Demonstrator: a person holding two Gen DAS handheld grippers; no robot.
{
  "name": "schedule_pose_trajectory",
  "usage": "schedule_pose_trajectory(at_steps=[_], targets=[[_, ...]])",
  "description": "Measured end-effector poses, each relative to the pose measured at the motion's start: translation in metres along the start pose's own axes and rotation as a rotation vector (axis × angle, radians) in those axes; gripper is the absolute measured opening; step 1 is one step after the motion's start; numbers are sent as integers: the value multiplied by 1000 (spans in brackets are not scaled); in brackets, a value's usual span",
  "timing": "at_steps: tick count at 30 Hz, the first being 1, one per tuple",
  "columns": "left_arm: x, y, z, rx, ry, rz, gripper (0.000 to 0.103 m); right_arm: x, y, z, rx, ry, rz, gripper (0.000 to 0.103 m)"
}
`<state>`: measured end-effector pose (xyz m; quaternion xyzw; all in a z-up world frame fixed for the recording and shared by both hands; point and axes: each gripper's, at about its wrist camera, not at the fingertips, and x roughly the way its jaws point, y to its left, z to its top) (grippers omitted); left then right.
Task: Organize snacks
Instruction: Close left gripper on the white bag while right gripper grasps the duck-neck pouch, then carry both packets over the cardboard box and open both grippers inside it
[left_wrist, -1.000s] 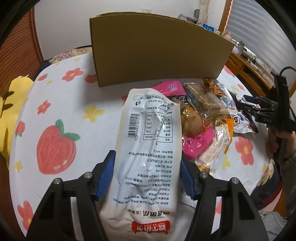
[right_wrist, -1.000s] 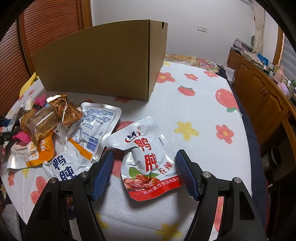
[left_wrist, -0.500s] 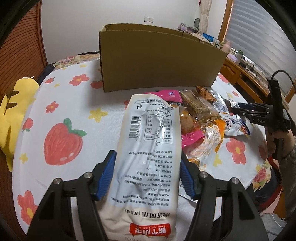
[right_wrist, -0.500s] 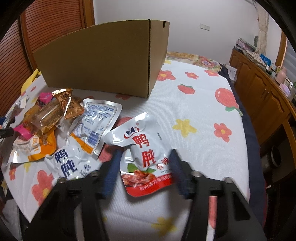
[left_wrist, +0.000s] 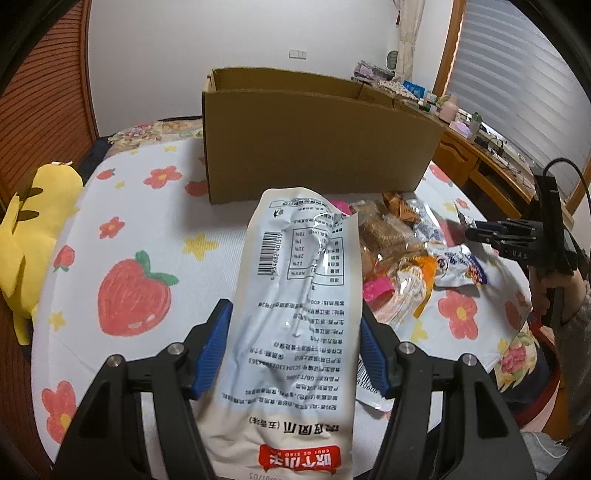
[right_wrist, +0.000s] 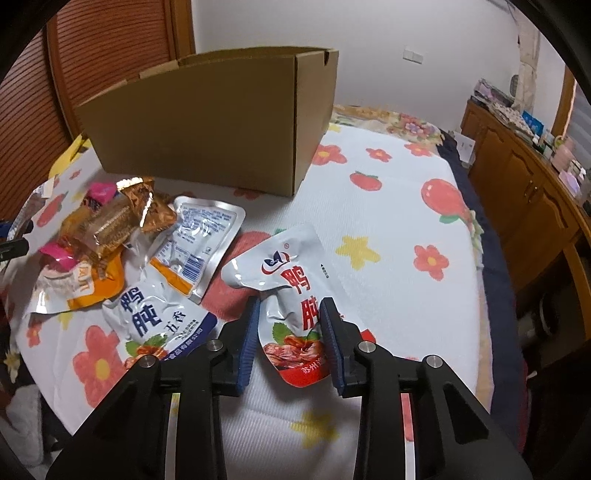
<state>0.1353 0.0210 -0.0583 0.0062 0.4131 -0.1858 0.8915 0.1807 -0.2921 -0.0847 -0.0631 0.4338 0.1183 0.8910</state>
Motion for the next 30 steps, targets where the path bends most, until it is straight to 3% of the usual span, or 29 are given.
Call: schedule_pose_trajectory(at_steps=[16,30], targets=[[-17,-9,24,9,-68,-14,63,-36,9,10,6,-110,33,28],[-44,-8,111,52,-215,17,64,-87,41,74,-101,-256,55,28]])
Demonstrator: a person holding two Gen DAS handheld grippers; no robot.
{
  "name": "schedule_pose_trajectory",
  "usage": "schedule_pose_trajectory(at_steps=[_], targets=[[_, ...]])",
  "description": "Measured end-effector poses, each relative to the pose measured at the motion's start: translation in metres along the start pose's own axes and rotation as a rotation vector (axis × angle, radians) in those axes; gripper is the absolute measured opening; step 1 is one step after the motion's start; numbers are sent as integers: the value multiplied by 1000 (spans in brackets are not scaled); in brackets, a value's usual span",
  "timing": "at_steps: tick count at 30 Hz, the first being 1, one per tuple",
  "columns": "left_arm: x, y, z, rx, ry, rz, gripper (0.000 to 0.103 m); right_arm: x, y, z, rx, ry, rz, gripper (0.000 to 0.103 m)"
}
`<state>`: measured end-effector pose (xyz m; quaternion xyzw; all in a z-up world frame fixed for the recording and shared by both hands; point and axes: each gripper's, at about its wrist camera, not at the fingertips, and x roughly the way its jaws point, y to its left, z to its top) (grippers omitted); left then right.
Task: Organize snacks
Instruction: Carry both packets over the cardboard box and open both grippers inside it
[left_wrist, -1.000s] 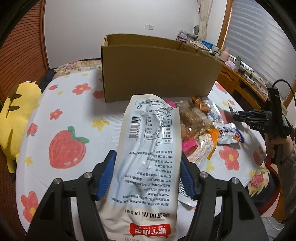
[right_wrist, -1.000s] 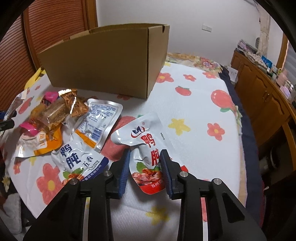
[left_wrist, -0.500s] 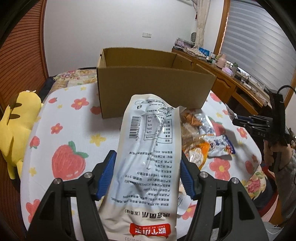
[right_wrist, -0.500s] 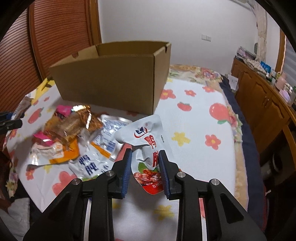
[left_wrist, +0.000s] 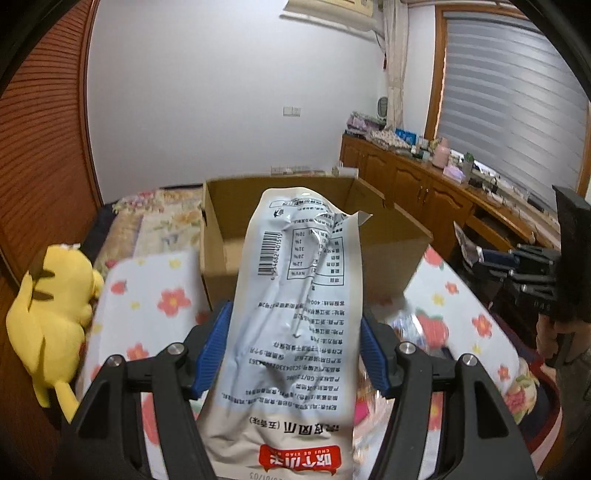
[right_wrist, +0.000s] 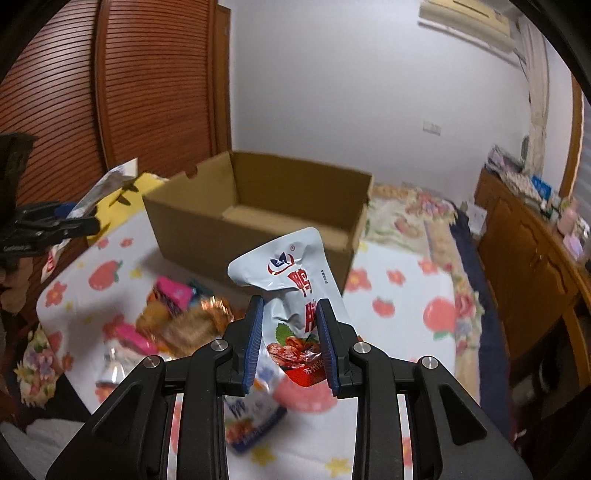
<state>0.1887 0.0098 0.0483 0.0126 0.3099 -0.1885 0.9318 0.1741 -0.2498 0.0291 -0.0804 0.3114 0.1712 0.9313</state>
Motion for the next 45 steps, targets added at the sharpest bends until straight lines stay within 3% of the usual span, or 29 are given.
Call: schedule_pose_trajectory(at_steps=[10,18,33,45], targets=[[29,17,60,2,-29,12,64,30,6,54,-46,-30,1,28],[71,17,85,13,10,23,64,68,19,77,-59,-20,-12,28],[132,8,90,1,109,34,65,126,13,77,-15,65,-57,28],[150,0,84,22,148,49,67,143,2,76,52,108,-50,29]])
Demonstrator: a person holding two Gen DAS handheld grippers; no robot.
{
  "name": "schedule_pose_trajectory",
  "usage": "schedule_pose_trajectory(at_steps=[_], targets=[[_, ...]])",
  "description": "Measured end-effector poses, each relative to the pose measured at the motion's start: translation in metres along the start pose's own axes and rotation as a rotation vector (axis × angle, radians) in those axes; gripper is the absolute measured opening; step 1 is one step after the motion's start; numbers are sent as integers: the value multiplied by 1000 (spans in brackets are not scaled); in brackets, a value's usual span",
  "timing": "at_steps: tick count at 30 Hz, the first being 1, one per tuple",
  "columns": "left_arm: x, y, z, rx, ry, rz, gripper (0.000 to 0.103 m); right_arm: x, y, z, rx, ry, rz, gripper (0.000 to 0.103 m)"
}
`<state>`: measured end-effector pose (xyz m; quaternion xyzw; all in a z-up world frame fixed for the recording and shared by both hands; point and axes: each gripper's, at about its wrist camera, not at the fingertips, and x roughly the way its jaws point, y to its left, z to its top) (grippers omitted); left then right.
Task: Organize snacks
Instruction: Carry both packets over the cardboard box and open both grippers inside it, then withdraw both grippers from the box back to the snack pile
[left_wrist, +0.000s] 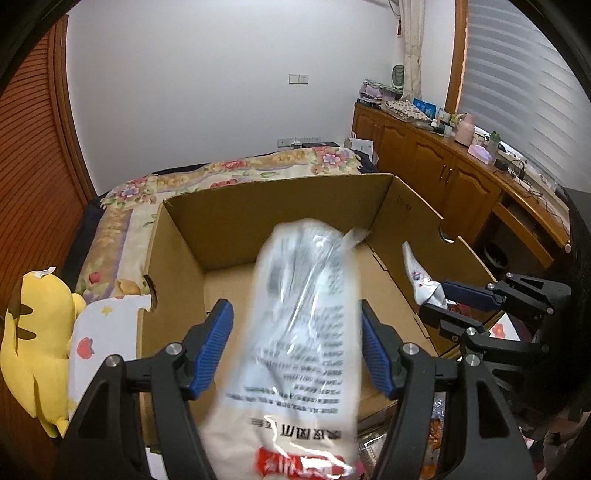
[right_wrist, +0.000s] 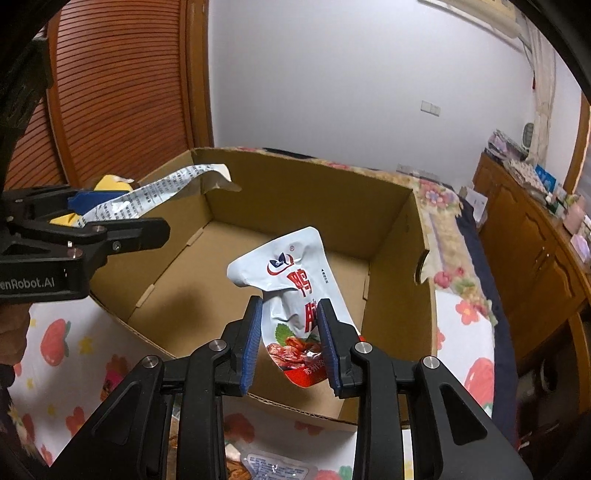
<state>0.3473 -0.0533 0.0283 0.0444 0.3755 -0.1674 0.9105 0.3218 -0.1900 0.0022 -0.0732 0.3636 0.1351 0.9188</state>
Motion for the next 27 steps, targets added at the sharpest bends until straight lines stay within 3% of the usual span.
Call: schedule_pose_trajectory(at_steps=[3,12,17,21,27], targets=[[-1,-1,0,1,0,0,74,4,1,0,-2,10,12,30],[-31,2,-9,8,-68,-6,75,-5,3,-2,24,-15,49,38],[-60,5,-26,26,-128,-22,80,-37,12,-13,19,-74,96,39],[-77,9,-46,33,-159,-42,92,-67,19,-24,23,-123,124,43],[-94,11,-83,34,-183,-79,92,-99,27,-56,18,-156,172,48]])
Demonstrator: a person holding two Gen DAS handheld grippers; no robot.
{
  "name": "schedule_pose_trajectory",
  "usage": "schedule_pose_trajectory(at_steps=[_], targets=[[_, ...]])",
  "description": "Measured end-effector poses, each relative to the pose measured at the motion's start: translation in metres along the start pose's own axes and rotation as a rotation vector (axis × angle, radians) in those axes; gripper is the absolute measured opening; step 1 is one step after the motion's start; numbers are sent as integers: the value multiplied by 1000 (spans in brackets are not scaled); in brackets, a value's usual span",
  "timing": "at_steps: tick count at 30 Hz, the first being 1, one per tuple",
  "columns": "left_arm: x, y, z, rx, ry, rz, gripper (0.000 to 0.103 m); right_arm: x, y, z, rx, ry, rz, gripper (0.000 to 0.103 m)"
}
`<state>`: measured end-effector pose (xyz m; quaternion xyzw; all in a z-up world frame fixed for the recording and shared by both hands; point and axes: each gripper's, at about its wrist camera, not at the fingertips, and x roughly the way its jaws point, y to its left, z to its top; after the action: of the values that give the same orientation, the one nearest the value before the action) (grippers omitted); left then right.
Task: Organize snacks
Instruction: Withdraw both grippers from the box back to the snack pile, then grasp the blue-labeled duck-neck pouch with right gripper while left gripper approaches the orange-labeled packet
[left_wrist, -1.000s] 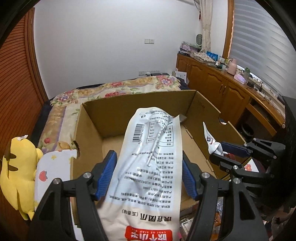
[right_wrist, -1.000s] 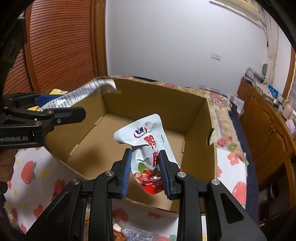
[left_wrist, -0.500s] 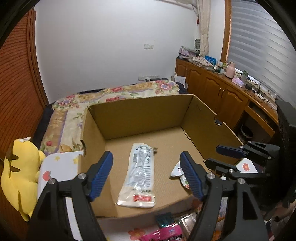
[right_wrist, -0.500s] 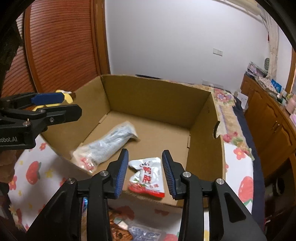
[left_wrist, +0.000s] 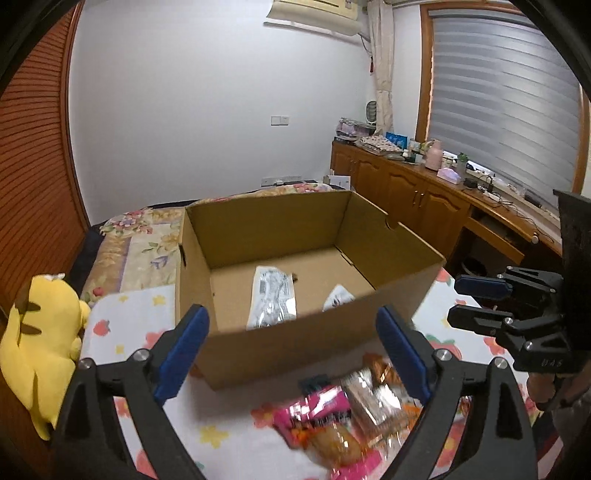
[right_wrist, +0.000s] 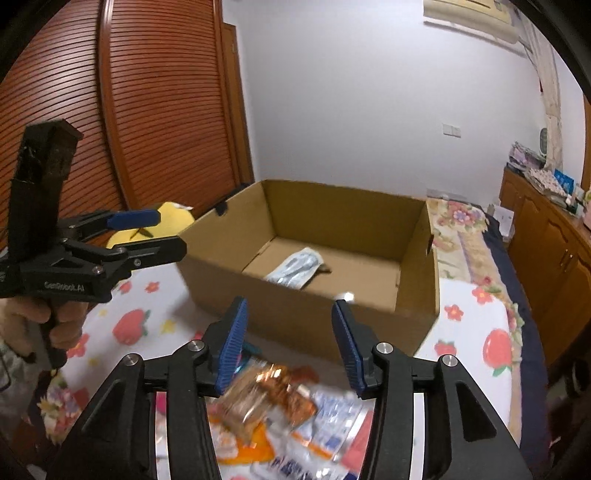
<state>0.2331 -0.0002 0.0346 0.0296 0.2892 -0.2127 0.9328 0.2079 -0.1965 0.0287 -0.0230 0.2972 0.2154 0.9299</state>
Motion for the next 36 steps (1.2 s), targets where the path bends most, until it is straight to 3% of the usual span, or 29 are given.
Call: schedule_pose_trajectory(at_steps=[5,18,27,36], targets=[[-6,3,-32,-45,24,-17,92,-3,3,-32,-18,43,-11,48],[-13,-17,-100,-14,70,-10,92,14,-14,-113,-16,213,-19,49],[-15,-27,-124,-9,98,-25,92,20,-11,-131,-12,257,8,50],[-18,-35,-134,-13,110,-51,92,22,-8,-135,-49,277,25,60]])
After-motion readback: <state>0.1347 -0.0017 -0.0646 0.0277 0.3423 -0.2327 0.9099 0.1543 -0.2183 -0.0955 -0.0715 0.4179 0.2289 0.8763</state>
